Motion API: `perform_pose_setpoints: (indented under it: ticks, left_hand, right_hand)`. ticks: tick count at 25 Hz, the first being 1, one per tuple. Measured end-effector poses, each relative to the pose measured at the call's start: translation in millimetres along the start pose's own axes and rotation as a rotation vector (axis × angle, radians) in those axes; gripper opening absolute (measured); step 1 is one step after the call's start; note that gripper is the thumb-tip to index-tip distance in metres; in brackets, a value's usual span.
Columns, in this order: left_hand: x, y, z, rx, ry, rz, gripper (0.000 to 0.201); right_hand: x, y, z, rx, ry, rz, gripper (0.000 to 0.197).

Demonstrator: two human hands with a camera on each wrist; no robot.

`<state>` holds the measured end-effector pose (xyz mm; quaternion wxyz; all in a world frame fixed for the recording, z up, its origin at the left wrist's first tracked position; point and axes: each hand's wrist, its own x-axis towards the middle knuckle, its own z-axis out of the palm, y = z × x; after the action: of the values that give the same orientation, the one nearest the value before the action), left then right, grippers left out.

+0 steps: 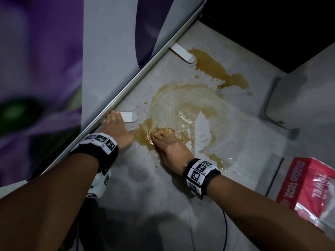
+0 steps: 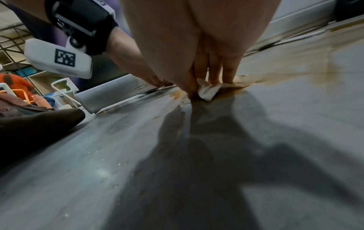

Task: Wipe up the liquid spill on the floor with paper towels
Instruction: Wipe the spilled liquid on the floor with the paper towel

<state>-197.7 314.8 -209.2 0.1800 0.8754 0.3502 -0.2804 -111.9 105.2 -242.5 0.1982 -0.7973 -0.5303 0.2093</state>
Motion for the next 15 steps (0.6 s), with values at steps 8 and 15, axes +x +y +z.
perform_pose_setpoints:
  ticks: [8, 15]
  left_hand:
    - [1, 3, -1, -0.003, 0.005, -0.005, 0.088]
    - [-1, 10, -9, 0.014, 0.057, -0.034, 0.083]
  right_hand:
    - [-16, -3, -6, -0.010, 0.012, -0.099, 0.017]
    - [-37, 11, -2, -0.268, 0.053, -0.107, 0.038]
